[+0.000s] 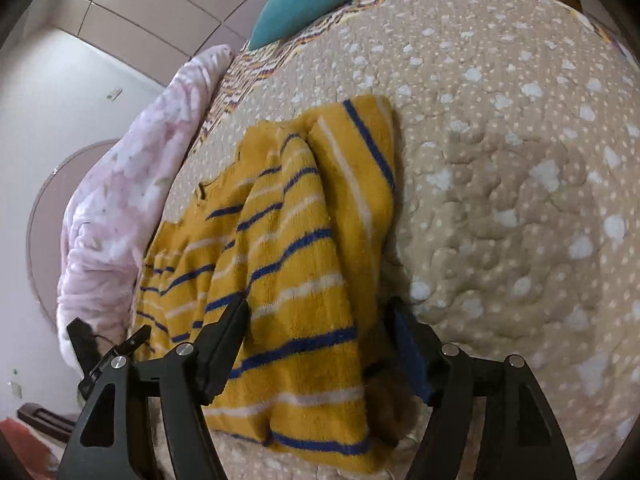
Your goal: Fold small clothes
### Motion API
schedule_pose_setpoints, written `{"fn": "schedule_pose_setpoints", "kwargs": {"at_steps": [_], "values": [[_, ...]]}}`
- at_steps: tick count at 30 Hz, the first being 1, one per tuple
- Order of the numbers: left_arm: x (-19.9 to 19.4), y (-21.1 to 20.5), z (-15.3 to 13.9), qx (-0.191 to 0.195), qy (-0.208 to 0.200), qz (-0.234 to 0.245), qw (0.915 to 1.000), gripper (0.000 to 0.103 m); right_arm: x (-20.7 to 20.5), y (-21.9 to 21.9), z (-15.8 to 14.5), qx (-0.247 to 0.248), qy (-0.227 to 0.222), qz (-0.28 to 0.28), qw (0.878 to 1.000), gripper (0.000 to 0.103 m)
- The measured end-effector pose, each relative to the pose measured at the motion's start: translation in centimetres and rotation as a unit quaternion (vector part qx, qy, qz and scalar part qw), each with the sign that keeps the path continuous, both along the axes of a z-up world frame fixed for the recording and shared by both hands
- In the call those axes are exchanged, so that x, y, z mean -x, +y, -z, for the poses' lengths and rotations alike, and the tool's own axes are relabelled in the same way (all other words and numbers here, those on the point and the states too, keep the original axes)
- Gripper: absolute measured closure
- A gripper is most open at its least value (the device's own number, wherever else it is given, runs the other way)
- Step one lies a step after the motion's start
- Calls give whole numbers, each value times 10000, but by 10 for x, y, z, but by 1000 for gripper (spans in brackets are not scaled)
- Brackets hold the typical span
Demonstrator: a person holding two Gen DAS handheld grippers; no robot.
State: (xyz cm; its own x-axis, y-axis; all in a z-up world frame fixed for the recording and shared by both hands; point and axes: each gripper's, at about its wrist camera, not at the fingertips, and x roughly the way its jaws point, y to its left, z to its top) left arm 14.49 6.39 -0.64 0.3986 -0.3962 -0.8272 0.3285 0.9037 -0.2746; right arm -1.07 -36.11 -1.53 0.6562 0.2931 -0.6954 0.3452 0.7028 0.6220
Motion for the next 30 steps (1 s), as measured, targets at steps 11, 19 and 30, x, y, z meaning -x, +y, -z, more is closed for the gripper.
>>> {"fn": "schedule_pose_setpoints", "kwargs": {"at_steps": [11, 19, 30], "values": [[23, 26, -28, -236, 65, -263, 9994, 70, 21, -24, -6, -273, 202, 50, 9994, 74], [63, 42, -72, -159, -888, -777, 9929, 35, 46, -10, -63, 838, -14, 143, 9964, 67], [83, -3, -65, -10, -1726, -622, 9830, 20, 7, 69, -117, 2713, -52, -258, 9621, 37]]}}
